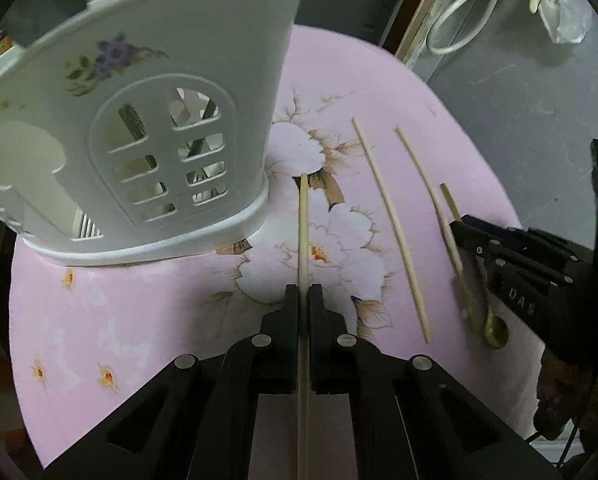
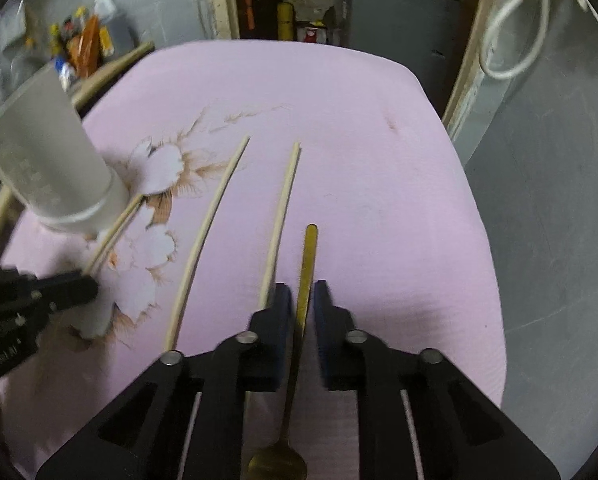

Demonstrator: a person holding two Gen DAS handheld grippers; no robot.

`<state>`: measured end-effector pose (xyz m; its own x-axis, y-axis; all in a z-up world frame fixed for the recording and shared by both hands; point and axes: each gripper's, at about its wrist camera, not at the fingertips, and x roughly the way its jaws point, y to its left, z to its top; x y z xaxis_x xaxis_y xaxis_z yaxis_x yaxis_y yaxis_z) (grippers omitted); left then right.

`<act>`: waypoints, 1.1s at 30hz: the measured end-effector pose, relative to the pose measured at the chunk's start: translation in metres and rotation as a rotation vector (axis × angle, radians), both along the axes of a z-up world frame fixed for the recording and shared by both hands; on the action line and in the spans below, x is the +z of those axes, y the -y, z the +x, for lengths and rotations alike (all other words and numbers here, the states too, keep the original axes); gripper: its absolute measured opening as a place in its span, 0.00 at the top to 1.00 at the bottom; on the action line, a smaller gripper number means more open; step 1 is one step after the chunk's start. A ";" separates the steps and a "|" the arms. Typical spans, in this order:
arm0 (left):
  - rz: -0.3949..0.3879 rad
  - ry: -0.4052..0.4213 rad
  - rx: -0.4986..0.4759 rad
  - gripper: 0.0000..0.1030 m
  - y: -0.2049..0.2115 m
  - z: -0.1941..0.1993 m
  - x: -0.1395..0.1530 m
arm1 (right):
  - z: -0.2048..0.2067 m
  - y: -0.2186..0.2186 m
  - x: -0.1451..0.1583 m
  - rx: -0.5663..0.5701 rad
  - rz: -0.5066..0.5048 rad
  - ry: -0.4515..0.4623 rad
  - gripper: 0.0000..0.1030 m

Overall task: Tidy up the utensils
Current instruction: 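Close the right tool on the gold spoon handle, then lift the chopstick and gold spoon toward the caddy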

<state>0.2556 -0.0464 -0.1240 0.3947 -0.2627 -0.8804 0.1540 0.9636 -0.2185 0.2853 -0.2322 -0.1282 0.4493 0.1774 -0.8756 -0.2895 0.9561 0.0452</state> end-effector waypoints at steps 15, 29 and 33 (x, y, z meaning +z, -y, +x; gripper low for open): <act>-0.122 0.232 0.120 0.98 -0.033 -0.062 0.041 | -0.060 0.028 0.038 -0.037 0.167 0.238 0.97; -0.112 0.277 0.115 0.98 -0.019 -0.064 0.046 | -0.075 0.019 0.047 -0.016 0.148 0.331 0.97; -0.113 0.261 0.119 0.98 -0.020 -0.062 0.043 | -0.061 0.016 0.034 -0.016 0.135 0.255 0.97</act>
<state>0.1935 -0.0264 -0.0809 0.6378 -0.2914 -0.7129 0.1070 0.9502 -0.2927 0.2248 -0.2481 -0.0944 0.6553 0.2760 -0.7031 -0.2932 0.9508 0.1000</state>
